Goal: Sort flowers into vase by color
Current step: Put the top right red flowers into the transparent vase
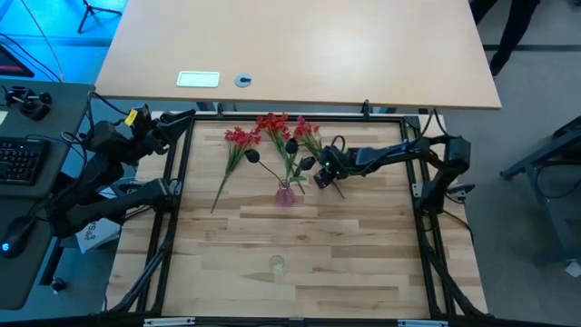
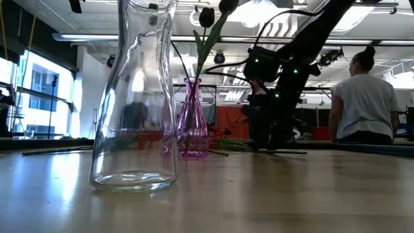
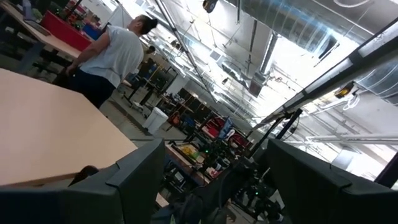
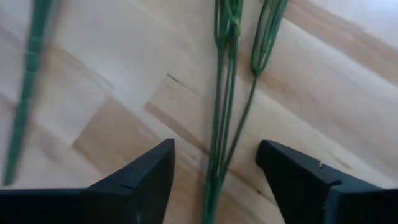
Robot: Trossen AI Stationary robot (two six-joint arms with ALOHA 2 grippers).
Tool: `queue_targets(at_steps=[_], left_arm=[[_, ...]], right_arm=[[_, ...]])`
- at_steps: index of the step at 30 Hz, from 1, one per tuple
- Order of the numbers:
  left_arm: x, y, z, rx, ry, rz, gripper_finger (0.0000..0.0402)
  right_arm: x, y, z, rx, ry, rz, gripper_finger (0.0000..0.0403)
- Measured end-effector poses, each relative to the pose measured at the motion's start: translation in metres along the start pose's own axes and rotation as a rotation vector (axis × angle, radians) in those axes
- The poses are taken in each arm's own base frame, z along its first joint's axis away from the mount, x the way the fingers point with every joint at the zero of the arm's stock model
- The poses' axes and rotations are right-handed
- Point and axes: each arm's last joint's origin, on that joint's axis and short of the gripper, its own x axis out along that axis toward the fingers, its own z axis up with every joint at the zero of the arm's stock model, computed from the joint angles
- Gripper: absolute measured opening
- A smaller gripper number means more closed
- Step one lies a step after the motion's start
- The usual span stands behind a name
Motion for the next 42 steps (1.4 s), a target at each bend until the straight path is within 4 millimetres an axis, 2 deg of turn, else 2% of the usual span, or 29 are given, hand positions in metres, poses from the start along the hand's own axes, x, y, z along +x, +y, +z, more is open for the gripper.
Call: queue_targets(at_steps=[3, 7, 8, 12, 16, 18, 22, 29, 33, 36, 38, 40, 42], left_arm=[[0.000, 0.000, 0.000, 0.001, 0.000, 0.000, 0.0271], [0.000, 0.000, 0.000, 0.000, 0.000, -0.001, 0.0271], [0.000, 0.000, 0.000, 0.001, 0.000, -0.001, 0.0271], [0.000, -0.001, 0.000, 0.000, 0.005, -0.012, 0.0271], [-0.001, -0.001, 0.000, 0.000, 0.026, -0.039, 0.0271], [-0.001, -0.002, 0.000, -0.007, 0.029, -0.054, 0.0271], [-0.001, -0.003, 0.001, -0.024, 0.027, -0.065, 0.0271], [-0.002, -0.010, 0.008, -0.019, -0.051, -0.135, 0.0271], [-0.002, -0.012, 0.010, -0.016, -0.072, -0.153, 0.0271], [-0.002, -0.012, 0.010, -0.008, -0.072, -0.153, 0.0271], [-0.002, -0.012, 0.010, -0.008, -0.072, -0.153, 0.0271], [-0.002, -0.012, 0.010, -0.008, -0.072, -0.152, 0.0271], [-0.002, -0.011, 0.010, -0.008, -0.071, -0.152, 0.0271]], right_arm=[[0.003, 0.003, -0.002, -0.027, 0.029, -0.077, 0.0192], [0.005, 0.001, -0.007, -0.048, 0.046, -0.102, 0.0050], [0.004, 0.000, -0.009, -0.061, 0.051, -0.097, 0.0027], [0.000, -0.002, -0.009, -0.063, 0.077, -0.076, 0.0015], [-0.022, -0.006, -0.010, -0.042, 0.090, -0.035, 0.0004], [-0.040, -0.012, -0.012, -0.025, 0.097, -0.035, 0.0002], [-0.092, -0.017, 0.003, 0.057, -0.108, 0.003, 0.0001], [-0.189, -0.044, -0.005, 0.199, -0.457, 0.076, 0.0000], [-0.248, -0.048, -0.014, 0.209, -0.731, 0.323, 0.0000], [-0.282, -0.037, -0.018, 0.104, -0.899, 0.566, 0.0000], [-0.297, -0.022, -0.022, 0.031, -0.988, 0.714, 0.0000], [-0.305, -0.001, -0.026, -0.040, -1.061, 0.818, 0.0000], [-0.302, 0.027, -0.032, -0.114, -1.108, 0.860, 0.0000]])
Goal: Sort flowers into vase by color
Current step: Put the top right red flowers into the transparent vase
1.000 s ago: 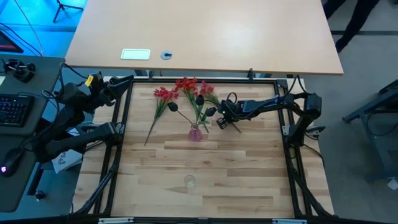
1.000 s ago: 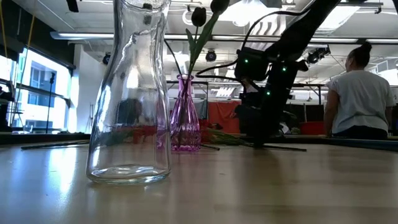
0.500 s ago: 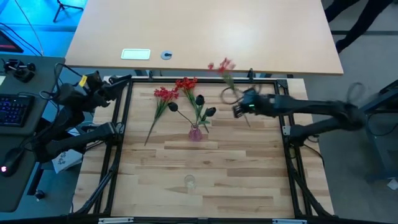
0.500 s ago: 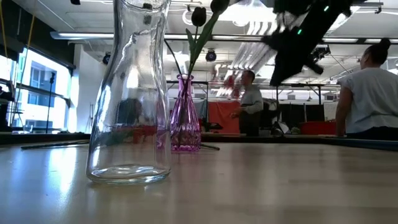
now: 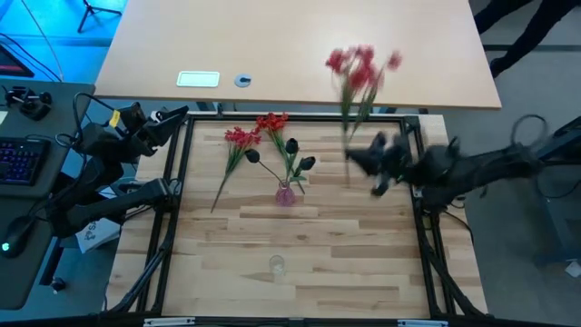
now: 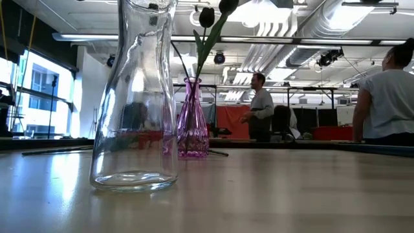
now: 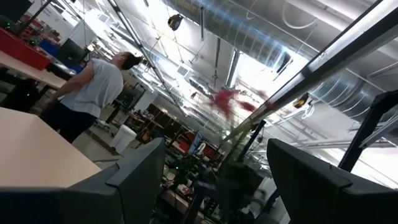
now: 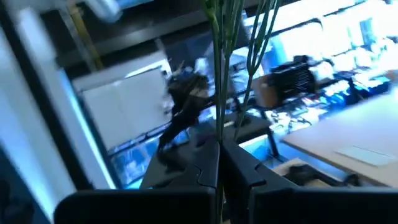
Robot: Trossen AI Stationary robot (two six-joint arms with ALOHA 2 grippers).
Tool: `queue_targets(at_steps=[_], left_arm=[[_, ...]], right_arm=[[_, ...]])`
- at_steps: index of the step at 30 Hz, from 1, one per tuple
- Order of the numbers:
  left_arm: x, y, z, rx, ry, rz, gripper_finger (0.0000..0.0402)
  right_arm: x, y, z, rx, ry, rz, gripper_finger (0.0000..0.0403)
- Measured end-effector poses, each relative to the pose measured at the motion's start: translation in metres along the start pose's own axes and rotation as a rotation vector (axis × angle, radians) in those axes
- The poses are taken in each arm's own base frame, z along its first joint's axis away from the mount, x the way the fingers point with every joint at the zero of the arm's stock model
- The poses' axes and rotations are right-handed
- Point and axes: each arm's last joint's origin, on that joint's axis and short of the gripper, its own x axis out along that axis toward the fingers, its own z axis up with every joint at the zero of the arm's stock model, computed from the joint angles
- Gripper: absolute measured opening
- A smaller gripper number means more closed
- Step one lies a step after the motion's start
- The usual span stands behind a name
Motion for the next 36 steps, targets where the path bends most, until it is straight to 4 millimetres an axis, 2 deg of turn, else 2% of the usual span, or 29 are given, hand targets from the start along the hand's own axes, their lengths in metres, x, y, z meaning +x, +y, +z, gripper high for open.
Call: queue_targets(at_steps=[2, 6, 10, 13, 15, 19, 24, 31, 36], left_arm=[[0.000, 0.000, 0.000, 0.000, 0.000, 0.001, 0.0271], [0.000, 0.000, 0.000, 0.000, -0.003, 0.005, 0.0271], [0.001, 0.001, -0.001, -0.021, 0.001, 0.010, 0.0271], [0.001, 0.001, -0.001, -0.028, 0.003, 0.012, 0.0271], [0.001, 0.001, -0.001, -0.035, 0.005, 0.013, 0.0271], [0.001, 0.001, -0.001, -0.045, 0.011, 0.012, 0.0271], [0.001, 0.001, -0.002, -0.037, 0.019, 0.005, 0.0271], [0.000, 0.000, -0.003, -0.048, 0.070, -0.048, 0.0271], [0.000, 0.000, -0.003, -0.047, 0.072, -0.050, 0.0271]], right_arm=[[0.018, 0.017, -0.026, -0.044, 0.014, 0.028, 0.0000], [0.053, 0.040, -0.098, -0.046, 0.052, 0.105, 0.0000], [0.069, 0.052, -0.137, 0.048, -0.145, 0.246, 0.0000], [0.069, 0.057, -0.148, 0.038, -0.367, 0.324, 0.0000], [0.074, 0.066, -0.151, -0.041, -0.340, 0.325, 0.0000], [0.084, 0.090, -0.160, -0.115, -0.163, 0.345, 0.0000], [0.091, 0.116, -0.154, -0.201, -0.072, 0.373, 0.0000], [0.086, 0.124, -0.159, -0.203, -0.056, 0.284, 0.0000], [0.088, 0.124, -0.193, -0.160, -0.098, 0.279, 0.0000]])
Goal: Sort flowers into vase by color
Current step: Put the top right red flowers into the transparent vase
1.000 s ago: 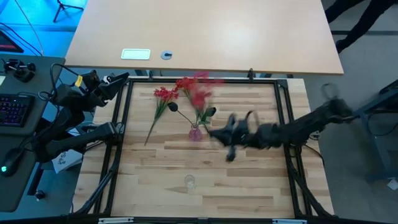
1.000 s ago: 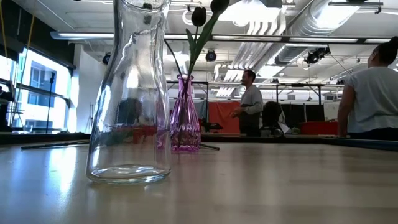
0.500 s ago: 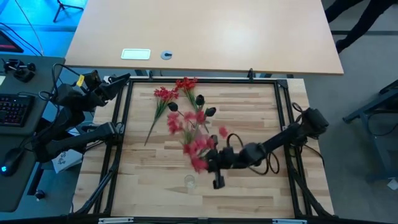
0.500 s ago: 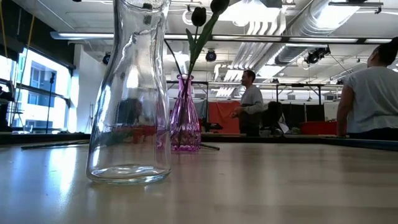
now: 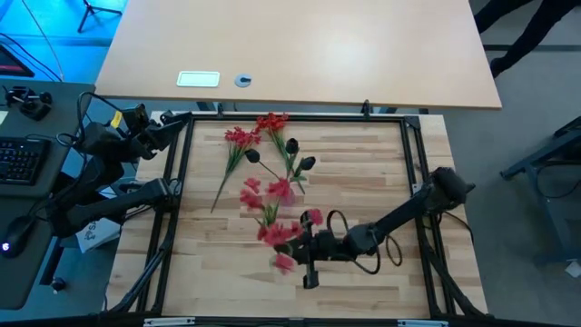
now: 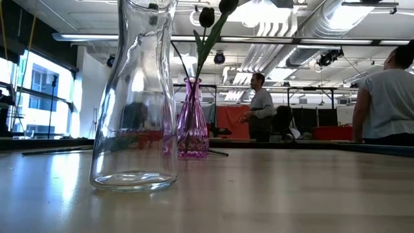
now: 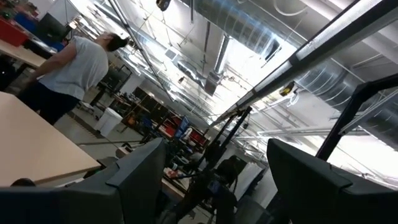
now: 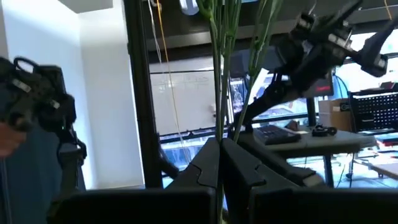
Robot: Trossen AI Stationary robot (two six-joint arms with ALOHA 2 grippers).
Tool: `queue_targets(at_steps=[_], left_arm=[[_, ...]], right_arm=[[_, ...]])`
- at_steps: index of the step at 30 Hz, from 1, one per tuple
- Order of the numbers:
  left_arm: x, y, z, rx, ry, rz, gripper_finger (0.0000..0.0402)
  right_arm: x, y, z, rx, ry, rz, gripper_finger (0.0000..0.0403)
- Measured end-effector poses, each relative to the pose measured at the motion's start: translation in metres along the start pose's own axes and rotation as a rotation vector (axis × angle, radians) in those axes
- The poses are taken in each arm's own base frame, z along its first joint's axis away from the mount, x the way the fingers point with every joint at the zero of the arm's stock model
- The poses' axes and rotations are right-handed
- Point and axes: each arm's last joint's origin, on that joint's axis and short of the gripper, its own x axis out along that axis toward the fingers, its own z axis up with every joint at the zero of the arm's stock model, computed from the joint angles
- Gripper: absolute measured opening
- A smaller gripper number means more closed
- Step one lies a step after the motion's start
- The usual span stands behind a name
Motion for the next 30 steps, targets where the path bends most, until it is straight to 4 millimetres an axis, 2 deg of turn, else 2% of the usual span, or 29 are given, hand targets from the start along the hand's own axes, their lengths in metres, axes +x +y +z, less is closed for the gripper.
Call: queue_targets(at_steps=[5, 13, 20, 30], left_arm=[[0.000, 0.000, 0.000, 0.000, 0.001, 0.000, 0.0271], [0.000, 0.000, 0.000, 0.001, 0.001, -0.001, 0.0271], [0.000, 0.000, 0.000, 0.001, -0.003, 0.004, 0.0271], [0.000, 0.003, -0.003, -0.008, 0.025, 0.035, 0.0271]], right_arm=[[-0.003, 0.000, -0.035, 0.017, -0.018, -0.019, 0.0000], [-0.007, 0.000, -0.060, -0.003, 0.010, -0.017, 0.0000], [-0.013, -0.001, -0.091, 0.023, 0.082, -0.015, 0.0000], [-0.019, 0.009, -0.094, 0.034, 0.102, -0.046, 0.0000]])
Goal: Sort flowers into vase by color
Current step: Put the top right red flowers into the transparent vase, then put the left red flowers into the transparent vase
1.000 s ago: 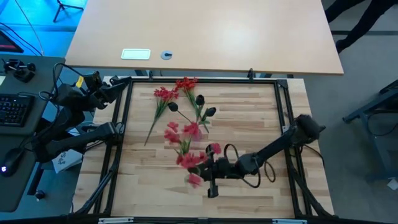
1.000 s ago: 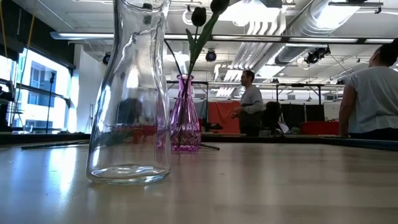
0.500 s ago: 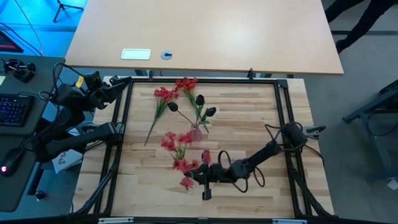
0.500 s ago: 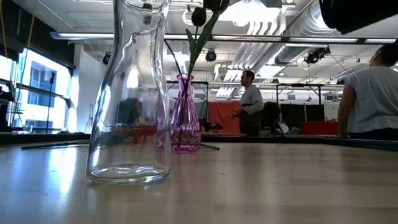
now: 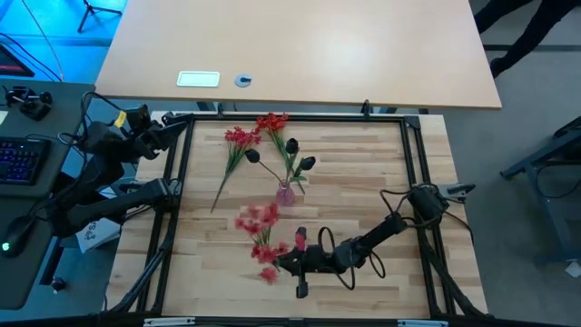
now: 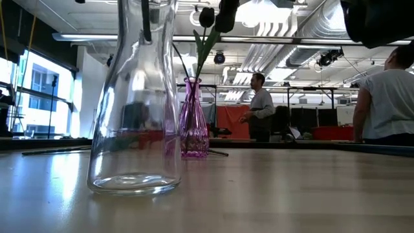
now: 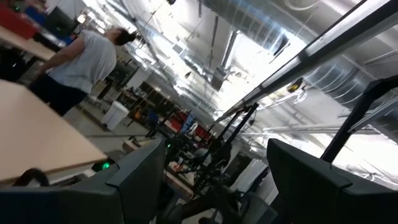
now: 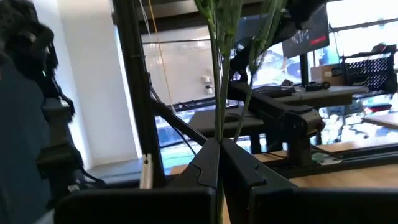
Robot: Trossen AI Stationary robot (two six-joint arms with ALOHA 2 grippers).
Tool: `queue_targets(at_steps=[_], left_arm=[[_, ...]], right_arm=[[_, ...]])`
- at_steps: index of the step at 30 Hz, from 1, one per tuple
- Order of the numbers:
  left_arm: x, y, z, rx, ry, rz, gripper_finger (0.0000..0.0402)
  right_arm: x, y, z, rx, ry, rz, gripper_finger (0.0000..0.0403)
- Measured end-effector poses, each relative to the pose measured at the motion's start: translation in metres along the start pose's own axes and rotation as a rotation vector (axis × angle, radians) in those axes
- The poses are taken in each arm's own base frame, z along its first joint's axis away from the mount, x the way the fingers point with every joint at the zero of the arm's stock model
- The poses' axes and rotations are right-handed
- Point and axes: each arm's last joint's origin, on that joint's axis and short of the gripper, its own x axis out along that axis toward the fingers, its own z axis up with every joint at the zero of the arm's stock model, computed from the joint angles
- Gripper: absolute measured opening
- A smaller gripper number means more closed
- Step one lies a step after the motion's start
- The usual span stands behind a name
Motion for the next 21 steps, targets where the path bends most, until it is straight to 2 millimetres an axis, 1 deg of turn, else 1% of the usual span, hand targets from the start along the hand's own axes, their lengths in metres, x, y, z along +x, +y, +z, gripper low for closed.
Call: queue_targets(at_steps=[2, 5, 9, 11, 13, 15, 18, 21], left_arm=[[0.000, 0.001, -0.001, -0.005, 0.015, 0.015, 0.0271], [0.000, 0.002, -0.002, -0.008, 0.024, 0.025, 0.0271], [0.000, 0.002, -0.002, -0.007, 0.021, 0.023, 0.0271], [0.000, 0.002, -0.002, -0.007, 0.017, 0.027, 0.0271], [0.000, 0.002, -0.002, -0.007, 0.013, 0.032, 0.0271], [0.000, 0.003, -0.002, -0.007, 0.008, 0.037, 0.0271], [0.000, 0.003, -0.002, -0.007, 0.004, 0.041, 0.0271], [0.000, 0.003, -0.002, -0.007, 0.003, 0.041, 0.0271]], right_arm=[[-0.003, 0.004, -0.001, -0.040, 0.012, -0.013, 0.0000], [-0.007, 0.009, -0.002, -0.051, 0.020, -0.084, 0.0000], [-0.012, 0.013, -0.002, -0.033, 0.022, -0.182, 0.0001], [-0.014, 0.015, -0.002, 0.001, 0.020, -0.220, 0.0009], [-0.015, 0.016, -0.001, 0.041, 0.016, -0.232, 0.0028], [-0.016, 0.018, -0.001, 0.077, 0.013, -0.232, 0.0056], [-0.017, 0.021, 0.004, 0.102, 0.021, -0.226, 0.0108], [-0.016, 0.024, 0.015, 0.072, 0.057, -0.223, 0.0163]])
